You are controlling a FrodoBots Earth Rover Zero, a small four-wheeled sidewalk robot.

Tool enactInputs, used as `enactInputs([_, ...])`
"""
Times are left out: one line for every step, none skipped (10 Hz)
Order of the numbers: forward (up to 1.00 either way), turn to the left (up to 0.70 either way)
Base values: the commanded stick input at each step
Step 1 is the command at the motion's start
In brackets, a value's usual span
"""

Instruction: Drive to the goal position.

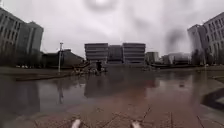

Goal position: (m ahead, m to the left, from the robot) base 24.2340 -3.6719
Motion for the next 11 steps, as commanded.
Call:
enactInputs([0.7, 0.0])
enactInputs([0.7, 0.0])
enactInputs([0.7, 0.0])
enactInputs([0.7, 0.0])
enactInputs([0.7, 0.0])
enactInputs([0.7, 0.0])
enactInputs([0.7, 0.0])
enactInputs([0.7, 0.0])
enactInputs([0.7, 0.0])
enactInputs([0.7, -0.03])
enactInputs([0.7, -0.1])
